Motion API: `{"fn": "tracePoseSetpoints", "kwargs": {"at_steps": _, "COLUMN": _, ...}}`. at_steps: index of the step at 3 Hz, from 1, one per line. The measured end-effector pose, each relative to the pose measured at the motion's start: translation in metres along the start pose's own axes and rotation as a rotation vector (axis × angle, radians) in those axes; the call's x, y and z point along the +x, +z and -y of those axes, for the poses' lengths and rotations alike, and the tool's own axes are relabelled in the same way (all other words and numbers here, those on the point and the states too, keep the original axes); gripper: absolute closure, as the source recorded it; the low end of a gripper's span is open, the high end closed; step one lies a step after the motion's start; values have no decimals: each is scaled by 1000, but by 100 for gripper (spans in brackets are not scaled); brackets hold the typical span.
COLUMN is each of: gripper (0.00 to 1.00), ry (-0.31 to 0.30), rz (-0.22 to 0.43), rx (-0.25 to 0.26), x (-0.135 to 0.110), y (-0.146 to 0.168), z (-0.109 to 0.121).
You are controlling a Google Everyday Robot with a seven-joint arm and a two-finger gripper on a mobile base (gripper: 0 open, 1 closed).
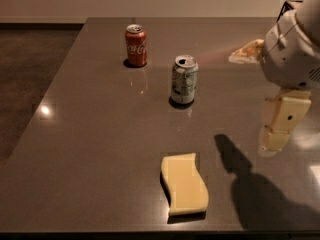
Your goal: Pick sponge
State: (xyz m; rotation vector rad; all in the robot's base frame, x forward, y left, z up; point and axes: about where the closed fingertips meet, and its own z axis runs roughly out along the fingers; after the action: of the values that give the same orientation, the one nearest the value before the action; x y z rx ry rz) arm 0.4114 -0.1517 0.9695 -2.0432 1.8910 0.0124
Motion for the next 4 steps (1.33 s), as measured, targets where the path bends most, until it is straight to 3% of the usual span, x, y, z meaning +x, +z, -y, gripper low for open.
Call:
{"fn": "tracePoseSetpoints", "kwargs": {"at_steps": 2, "gripper": 0, "ry": -312, "rz": 3, "rx": -64, "x": -42, "y": 44, "z": -37}}
{"fn": "tracePoseSetpoints", "kwargs": {"at_steps": 4, "gripper": 0, "ry": -511, "rz": -4, "rx": -164, "x": -58, "y": 86, "z": -72}}
